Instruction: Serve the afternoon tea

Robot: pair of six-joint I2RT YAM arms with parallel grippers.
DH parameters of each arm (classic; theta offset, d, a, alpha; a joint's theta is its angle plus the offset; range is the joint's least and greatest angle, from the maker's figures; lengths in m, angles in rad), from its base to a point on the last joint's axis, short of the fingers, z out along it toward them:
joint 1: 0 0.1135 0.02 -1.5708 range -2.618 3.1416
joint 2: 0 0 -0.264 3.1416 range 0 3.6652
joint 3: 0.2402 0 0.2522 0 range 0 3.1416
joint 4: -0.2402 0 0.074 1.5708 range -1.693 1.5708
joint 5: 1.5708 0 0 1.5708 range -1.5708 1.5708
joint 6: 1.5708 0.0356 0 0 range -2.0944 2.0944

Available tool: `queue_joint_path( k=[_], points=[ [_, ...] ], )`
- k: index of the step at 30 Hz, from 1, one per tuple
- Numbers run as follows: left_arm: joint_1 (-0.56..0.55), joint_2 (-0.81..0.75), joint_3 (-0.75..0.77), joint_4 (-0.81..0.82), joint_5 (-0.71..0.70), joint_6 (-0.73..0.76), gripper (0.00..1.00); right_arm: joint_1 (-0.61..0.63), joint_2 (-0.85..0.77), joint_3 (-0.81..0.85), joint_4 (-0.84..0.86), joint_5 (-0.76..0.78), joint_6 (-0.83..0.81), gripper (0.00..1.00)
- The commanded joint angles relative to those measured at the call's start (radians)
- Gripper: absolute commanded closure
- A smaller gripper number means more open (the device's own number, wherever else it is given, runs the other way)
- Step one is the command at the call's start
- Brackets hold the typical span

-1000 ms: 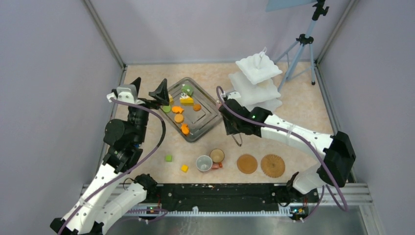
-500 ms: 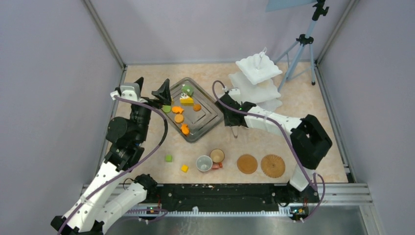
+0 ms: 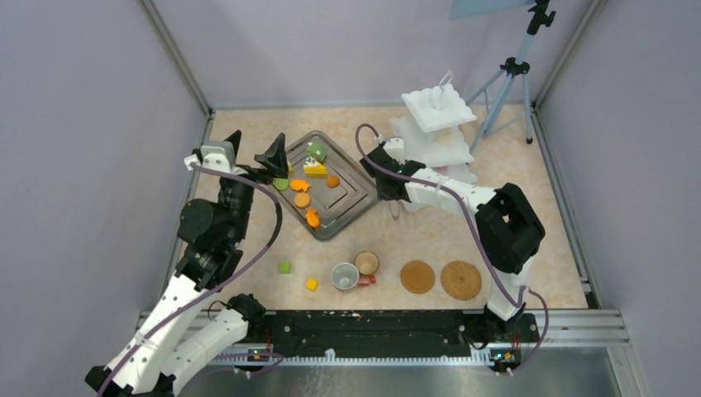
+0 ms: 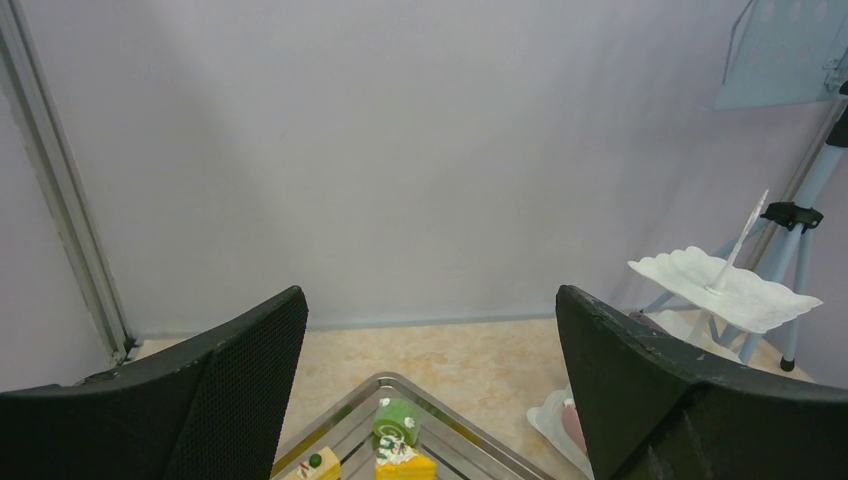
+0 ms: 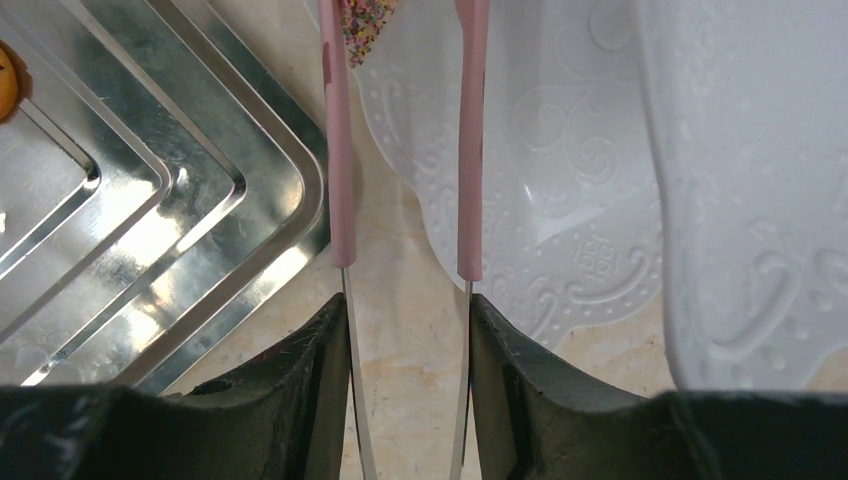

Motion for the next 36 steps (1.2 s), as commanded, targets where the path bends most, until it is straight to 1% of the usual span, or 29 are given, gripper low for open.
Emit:
queue_joint_path(
  k=[1,7,11,14,21,25,36],
  points=[
    [-0.002,-0.009,0.001,0.028,0.006,-0.01,0.01,-0.021,0.005,0.065,0.0,0.039,-0.022,0.66],
    [-0.001,-0.003,0.003,0.027,0.016,-0.015,0.01,-0.025,0.01,0.075,-0.05,0.11,-0.051,0.66],
    [-0.001,-0.001,0.003,0.026,0.018,-0.017,0.01,-0.034,0.03,0.066,-0.039,0.103,-0.053,0.65],
    [-0.001,0.001,0.004,0.026,0.018,-0.017,0.01,-0.04,0.048,0.071,-0.027,0.096,-0.062,0.58],
    [-0.002,0.001,0.004,0.025,0.012,-0.014,0.01,-0.047,0.076,0.087,-0.028,0.063,-0.075,0.53],
    [-0.002,0.0,0.003,0.025,0.015,-0.014,0.01,-0.046,0.042,0.067,-0.032,0.048,-0.08,0.48],
    [-0.001,0.0,0.004,0.023,0.019,-0.019,0.01,-0.014,-0.133,-0.043,-0.042,-0.03,-0.079,0.47]
  ],
)
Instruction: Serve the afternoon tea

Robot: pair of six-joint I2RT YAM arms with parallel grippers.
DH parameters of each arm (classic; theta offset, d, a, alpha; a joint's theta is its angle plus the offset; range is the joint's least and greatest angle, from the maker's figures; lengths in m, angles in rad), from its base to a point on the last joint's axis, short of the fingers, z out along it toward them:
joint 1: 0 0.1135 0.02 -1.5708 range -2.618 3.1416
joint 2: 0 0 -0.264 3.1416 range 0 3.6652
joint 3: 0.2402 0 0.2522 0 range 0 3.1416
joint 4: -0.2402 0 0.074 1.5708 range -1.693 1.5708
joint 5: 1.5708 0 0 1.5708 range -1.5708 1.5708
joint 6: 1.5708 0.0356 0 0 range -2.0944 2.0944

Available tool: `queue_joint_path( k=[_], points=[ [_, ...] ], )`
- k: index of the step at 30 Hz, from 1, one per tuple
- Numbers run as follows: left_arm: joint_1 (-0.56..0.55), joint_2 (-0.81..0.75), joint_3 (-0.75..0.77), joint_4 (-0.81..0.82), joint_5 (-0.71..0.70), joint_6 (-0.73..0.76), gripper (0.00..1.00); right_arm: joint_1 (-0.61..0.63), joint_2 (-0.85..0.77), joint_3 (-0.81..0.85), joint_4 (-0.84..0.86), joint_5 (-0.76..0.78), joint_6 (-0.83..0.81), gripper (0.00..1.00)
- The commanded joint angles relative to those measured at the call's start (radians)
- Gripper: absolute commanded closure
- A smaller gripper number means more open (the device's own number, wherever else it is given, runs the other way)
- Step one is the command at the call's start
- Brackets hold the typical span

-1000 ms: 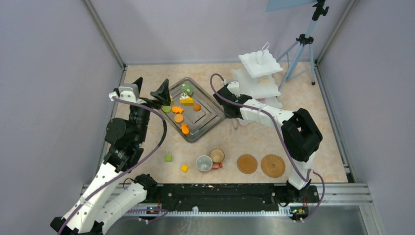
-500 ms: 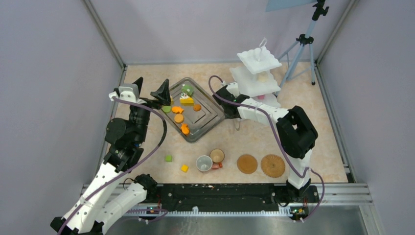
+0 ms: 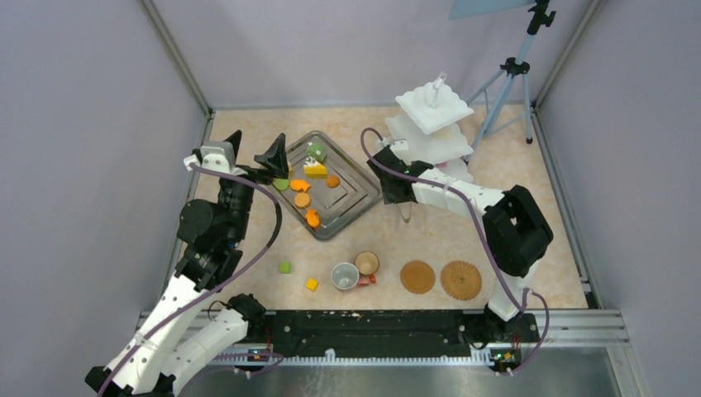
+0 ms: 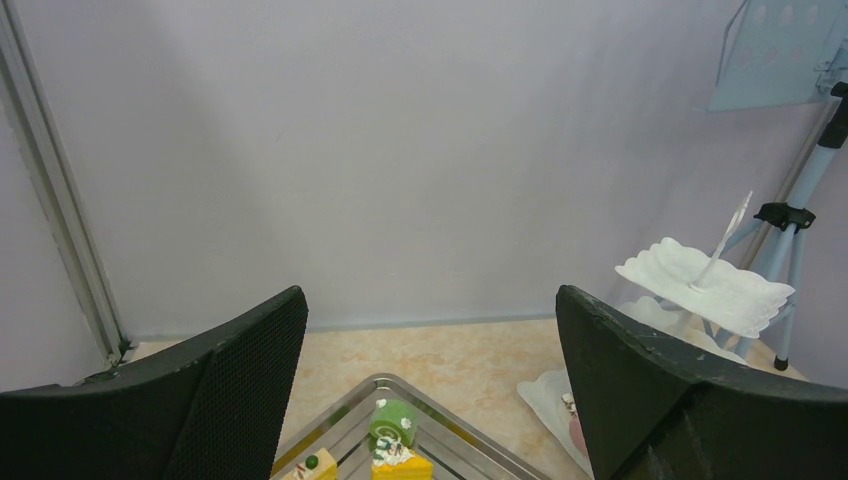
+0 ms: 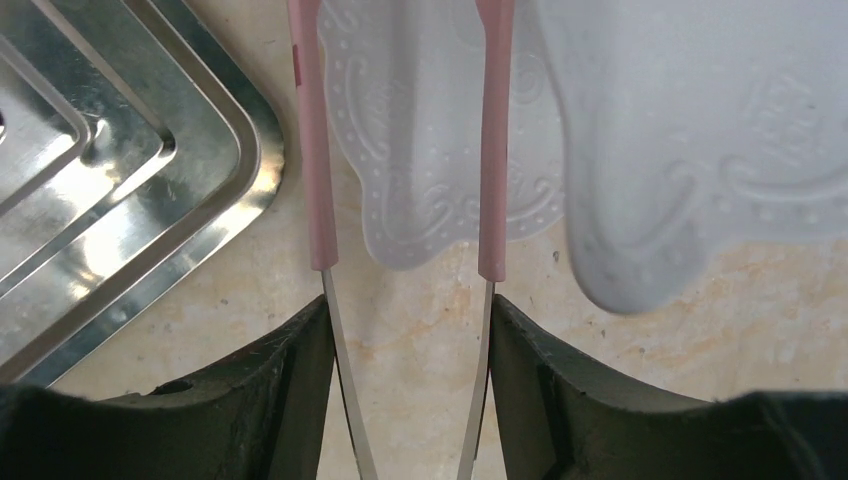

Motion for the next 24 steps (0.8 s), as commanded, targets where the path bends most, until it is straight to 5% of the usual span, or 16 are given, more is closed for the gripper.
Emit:
queue_joint_path(
  k=[1,13,24],
  points=[
    [-0.001,-0.001,0.005,0.023,0.013,-0.015,0.01,0.012,-0.126,-0.018,0.005,-0.028,-0.001,0.46],
    [-0.001,-0.003,0.006,0.02,0.015,-0.016,0.01,0.205,-0.25,-0.046,0.039,-0.334,-0.079,0.46],
    [-0.002,-0.006,0.001,0.023,0.006,-0.015,0.01,0.117,-0.059,0.153,0.168,-0.471,-0.416,0.41]
  ],
)
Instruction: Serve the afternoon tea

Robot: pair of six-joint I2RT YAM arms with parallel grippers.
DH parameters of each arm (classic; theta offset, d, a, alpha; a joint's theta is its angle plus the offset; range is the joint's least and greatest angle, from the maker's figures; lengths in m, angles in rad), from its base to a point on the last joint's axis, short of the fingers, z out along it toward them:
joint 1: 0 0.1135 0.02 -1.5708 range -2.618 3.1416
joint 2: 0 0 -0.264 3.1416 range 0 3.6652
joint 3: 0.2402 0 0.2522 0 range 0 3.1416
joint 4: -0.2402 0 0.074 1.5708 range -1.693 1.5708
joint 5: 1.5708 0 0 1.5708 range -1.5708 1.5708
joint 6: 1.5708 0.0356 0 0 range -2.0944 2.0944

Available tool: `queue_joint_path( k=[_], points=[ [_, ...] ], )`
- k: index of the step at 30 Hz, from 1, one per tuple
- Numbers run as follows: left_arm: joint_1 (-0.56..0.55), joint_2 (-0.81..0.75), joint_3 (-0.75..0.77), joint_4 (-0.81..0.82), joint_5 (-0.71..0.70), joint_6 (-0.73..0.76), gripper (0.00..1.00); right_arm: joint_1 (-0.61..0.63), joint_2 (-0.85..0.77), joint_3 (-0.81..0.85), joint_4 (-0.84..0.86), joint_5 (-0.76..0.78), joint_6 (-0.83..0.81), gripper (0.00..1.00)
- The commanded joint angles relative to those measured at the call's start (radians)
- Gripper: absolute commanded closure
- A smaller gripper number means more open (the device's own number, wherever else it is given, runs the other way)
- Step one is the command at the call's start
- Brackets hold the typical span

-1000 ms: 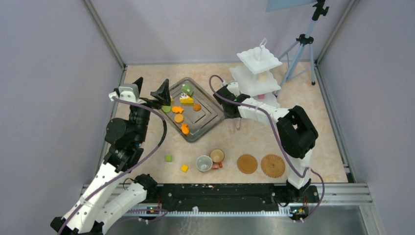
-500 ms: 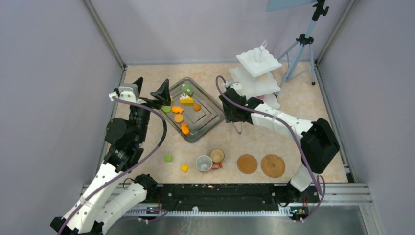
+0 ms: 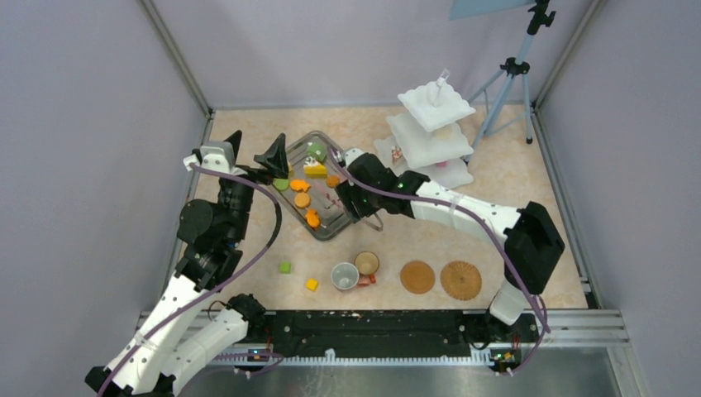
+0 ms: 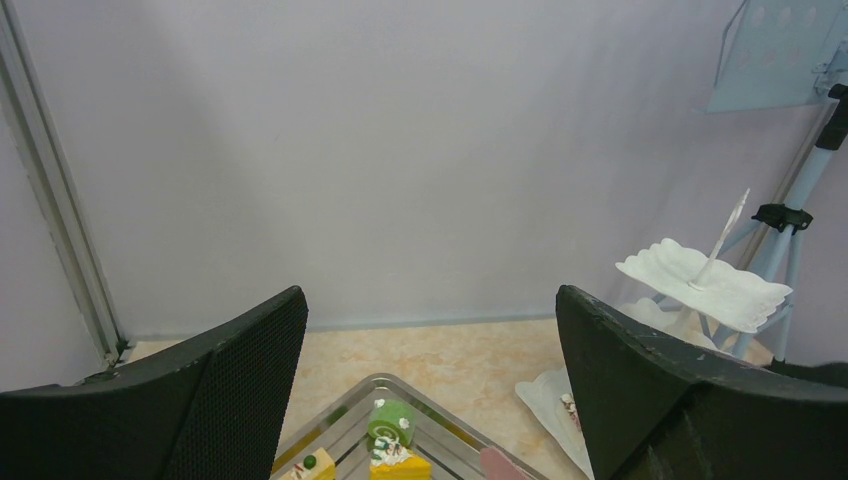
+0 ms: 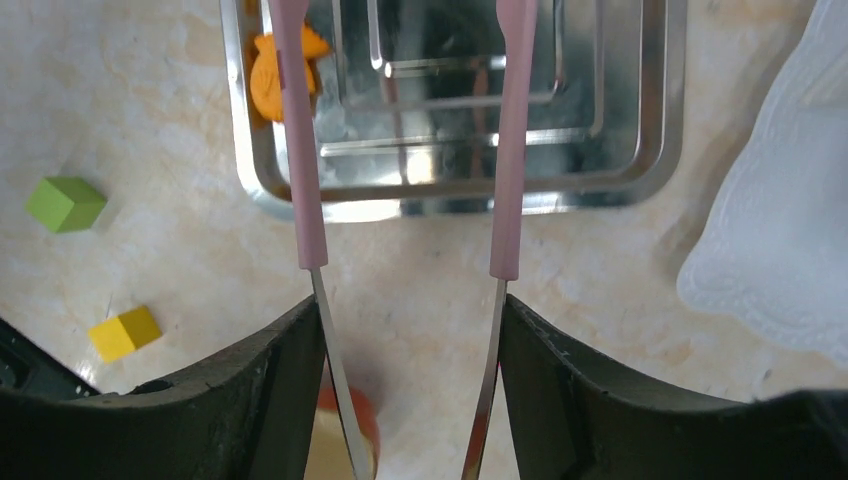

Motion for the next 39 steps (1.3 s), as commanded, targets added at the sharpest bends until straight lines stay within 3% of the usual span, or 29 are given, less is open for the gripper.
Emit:
queue_joint_path(
  k=[1,9,23,31,39],
  points=[
    [-0.001,-0.008,0.002,0.025,0.001,-0.008,0.01,-0.075,0.095,0.129,0.088,-0.075,-0.183,0.41],
    [-0.001,-0.01,0.001,0.026,-0.001,-0.003,0.01,-0.112,0.286,0.304,0.028,-0.109,-0.345,0.43],
    [-0.001,-0.008,0.003,0.027,-0.003,0.0,0.01,-0.12,0.526,0.535,-0.065,-0.085,-0.416,0.46],
    [0.0,-0.007,0.003,0.026,-0.004,0.003,0.01,-0.117,0.562,0.612,-0.118,-0.081,-0.428,0.63],
    [-0.001,-0.001,0.003,0.025,0.001,0.001,0.01,-0.073,0.399,0.521,-0.149,-0.02,-0.385,0.83]
  ],
)
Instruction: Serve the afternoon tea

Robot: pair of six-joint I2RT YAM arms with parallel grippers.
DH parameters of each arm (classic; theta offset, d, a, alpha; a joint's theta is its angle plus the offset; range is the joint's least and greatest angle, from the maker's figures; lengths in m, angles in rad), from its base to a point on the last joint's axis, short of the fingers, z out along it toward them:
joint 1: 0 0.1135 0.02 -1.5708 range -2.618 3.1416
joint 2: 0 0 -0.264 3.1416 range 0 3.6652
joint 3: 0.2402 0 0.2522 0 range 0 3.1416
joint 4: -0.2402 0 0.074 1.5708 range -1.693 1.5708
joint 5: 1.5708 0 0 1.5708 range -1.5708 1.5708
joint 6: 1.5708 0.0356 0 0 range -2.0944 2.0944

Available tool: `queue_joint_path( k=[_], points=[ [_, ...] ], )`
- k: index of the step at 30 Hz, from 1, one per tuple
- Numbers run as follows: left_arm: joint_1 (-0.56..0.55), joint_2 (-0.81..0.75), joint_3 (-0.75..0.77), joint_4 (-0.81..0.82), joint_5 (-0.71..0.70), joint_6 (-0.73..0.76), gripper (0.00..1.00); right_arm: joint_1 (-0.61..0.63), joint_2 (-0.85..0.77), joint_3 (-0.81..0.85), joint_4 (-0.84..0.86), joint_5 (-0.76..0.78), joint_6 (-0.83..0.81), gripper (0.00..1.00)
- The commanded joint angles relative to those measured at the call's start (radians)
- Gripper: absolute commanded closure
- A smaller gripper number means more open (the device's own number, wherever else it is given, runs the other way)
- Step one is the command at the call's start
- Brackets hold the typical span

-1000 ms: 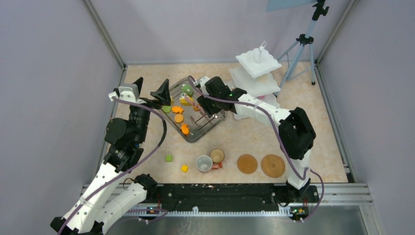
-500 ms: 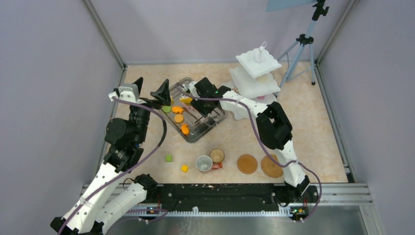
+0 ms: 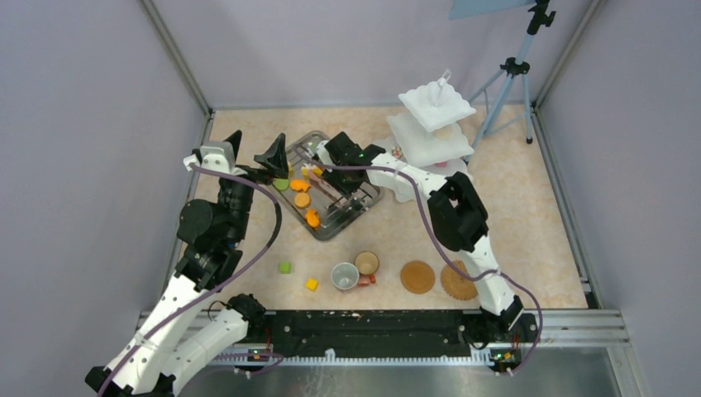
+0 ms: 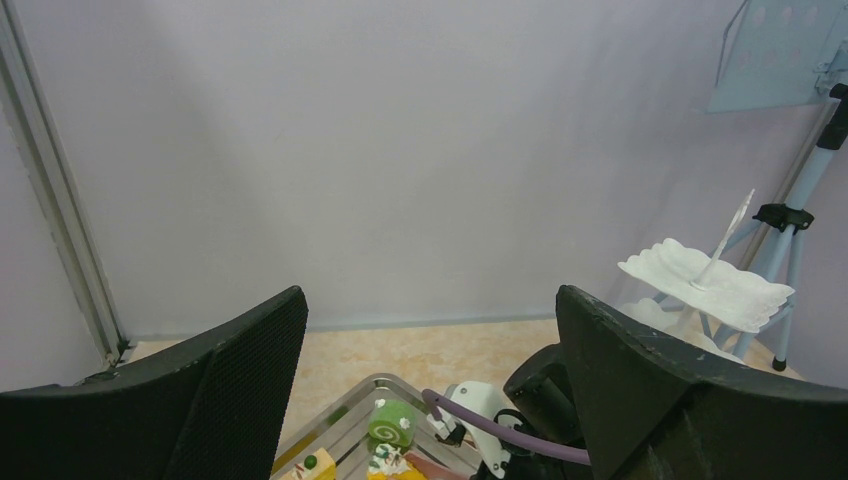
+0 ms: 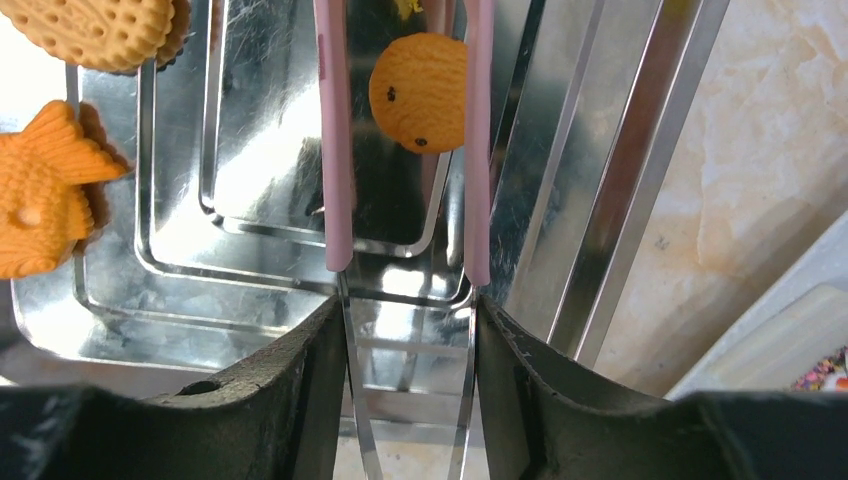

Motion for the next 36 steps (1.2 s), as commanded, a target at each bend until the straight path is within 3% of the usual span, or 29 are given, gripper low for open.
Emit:
queue_joint_path(
  k=[1,7,13,21,29,36],
  points=[
    [-0.001,0.001,0.003,0.024,0.003,-0.001,0.01,0.037,-0.198,-0.047,-0.01,0.045,0.039,0.83],
    [-0.001,0.01,0.005,0.021,0.007,-0.005,0.01,0.06,-0.468,-0.306,0.013,0.055,0.14,0.88],
    [-0.002,0.011,0.005,0.021,0.013,-0.01,0.01,0.063,-0.779,-0.724,0.092,0.075,0.294,0.94],
    [-0.002,0.023,0.009,0.012,0.031,-0.012,0.01,0.044,-1.098,-1.008,0.069,0.263,0.525,0.94],
    [-0.002,0.032,0.011,0.008,0.04,-0.045,0.01,-0.124,-1.229,-1.118,0.085,0.355,0.62,0.98],
    [-0.001,0.03,0.011,0.008,0.033,-0.04,0.01,-0.299,-1.214,-1.186,0.251,0.283,0.593,0.98]
  ],
)
